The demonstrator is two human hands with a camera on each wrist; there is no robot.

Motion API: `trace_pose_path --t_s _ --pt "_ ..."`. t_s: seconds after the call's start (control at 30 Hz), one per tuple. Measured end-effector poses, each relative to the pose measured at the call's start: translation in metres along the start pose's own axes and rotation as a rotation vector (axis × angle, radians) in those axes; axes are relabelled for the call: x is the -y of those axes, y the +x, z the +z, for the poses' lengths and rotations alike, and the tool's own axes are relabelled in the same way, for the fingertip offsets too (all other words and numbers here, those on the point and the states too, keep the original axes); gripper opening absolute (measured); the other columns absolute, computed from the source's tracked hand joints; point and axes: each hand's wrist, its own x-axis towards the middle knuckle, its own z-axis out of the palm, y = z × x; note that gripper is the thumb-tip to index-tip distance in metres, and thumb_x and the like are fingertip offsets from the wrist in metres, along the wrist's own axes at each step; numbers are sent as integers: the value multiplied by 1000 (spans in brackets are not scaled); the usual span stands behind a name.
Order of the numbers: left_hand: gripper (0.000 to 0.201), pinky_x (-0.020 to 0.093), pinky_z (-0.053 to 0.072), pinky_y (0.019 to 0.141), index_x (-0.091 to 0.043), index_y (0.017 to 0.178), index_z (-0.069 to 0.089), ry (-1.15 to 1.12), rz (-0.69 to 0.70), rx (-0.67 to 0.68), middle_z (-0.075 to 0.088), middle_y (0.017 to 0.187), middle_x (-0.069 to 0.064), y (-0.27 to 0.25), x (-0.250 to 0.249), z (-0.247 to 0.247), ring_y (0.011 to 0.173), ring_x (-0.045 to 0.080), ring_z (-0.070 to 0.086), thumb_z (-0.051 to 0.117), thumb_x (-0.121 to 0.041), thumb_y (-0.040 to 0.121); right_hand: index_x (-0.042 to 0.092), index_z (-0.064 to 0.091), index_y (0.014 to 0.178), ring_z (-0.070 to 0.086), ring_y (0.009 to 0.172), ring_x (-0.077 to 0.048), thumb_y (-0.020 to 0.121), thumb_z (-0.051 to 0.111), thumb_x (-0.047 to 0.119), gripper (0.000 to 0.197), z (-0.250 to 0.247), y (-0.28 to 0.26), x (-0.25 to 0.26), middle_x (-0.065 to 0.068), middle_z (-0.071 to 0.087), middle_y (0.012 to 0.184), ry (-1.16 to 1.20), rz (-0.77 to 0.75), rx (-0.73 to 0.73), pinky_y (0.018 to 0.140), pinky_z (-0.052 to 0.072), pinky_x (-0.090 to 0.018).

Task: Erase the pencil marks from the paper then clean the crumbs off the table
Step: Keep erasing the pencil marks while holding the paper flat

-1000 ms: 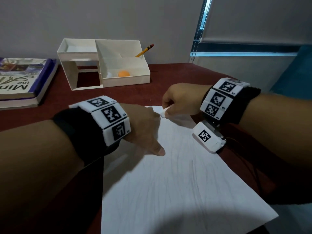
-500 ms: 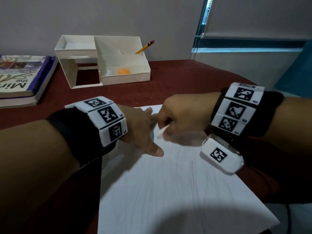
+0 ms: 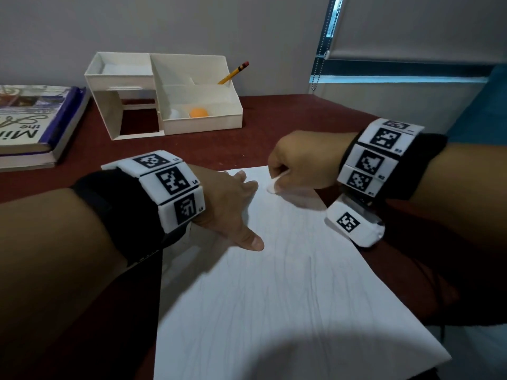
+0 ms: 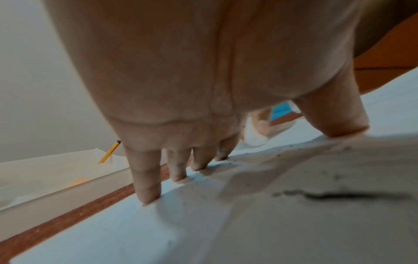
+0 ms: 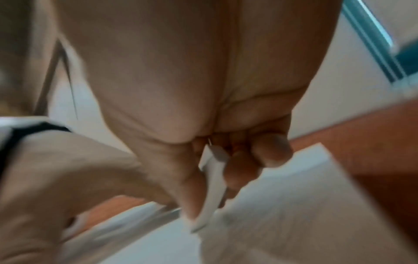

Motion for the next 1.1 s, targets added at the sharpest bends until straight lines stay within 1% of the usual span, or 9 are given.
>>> trace_pose_path --t_s 0.17,0.27,0.37,0.47,0.57,0.7,0.8,1.0,1.1 --pt "108 41 29 114 -38 155 0 -81 41 3 -1 165 -4 0 5 2 146 22 26 57 -79 73 24 73 87 63 68 -4 88 69 42 19 5 -13 23 10 68 74 92 -108 132 64 54 -26" --pt "114 41 25 115 -30 156 -7 -55 2 -1 -5 165 -5 2 3 2 148 22 21 54 -79 74 20 72 82 64 70 -12 88 67 41 22 2 4 13 5 68 74 43 -1 26 67 57 -31" --pt "125 38 33 109 -24 155 -10 -84 -53 -6 20 162 0 3 4 3 141 24 36 58 -82 69 17 70 78 66 72 -23 88 64 35 21 5 18 7 0 67 76 -55 69 -58 70 60 -41" --pt "122 36 38 108 -30 155 -1 -133 -1 -8 39 153 0 5 8 4 132 23 47 62 -82 65 18 71 82 64 69 -16 88 64 31 16 7 8 24 1 68 75 -7 -81 50 64 56 -31" --pt "116 39 35 110 -27 156 2 -110 8 -3 17 163 -3 3 6 2 138 23 40 60 -79 69 18 70 83 59 69 -13 91 66 33 18 0 6 16 5 64 75 6 -85 42 56 45 -22" --pt "114 43 28 115 -22 156 0 -27 -32 15 -5 165 -5 0 0 -2 146 22 26 55 -79 74 24 71 83 62 72 -10 89 65 42 20 4 7 0 8 65 76 -24 10 -20 62 53 -29" --pt "119 44 23 118 -29 156 -7 -23 -11 20 -8 164 -7 4 4 1 149 21 18 53 -84 69 29 70 82 64 69 -2 87 67 49 20 7 -11 14 14 68 75 95 -79 128 66 56 -26" --pt "123 46 26 117 -24 156 -8 18 -10 25 -9 164 -9 8 6 4 149 20 19 51 -86 68 22 71 83 62 73 -13 89 65 46 25 5 -4 -4 6 68 82 -4 42 -31 67 57 -35" --pt "124 48 23 118 -27 156 -10 4 -7 37 -11 164 -8 8 6 3 150 21 15 53 -86 67 25 71 85 64 71 -8 89 66 48 24 6 -18 10 9 69 78 48 -43 118 65 57 -28"
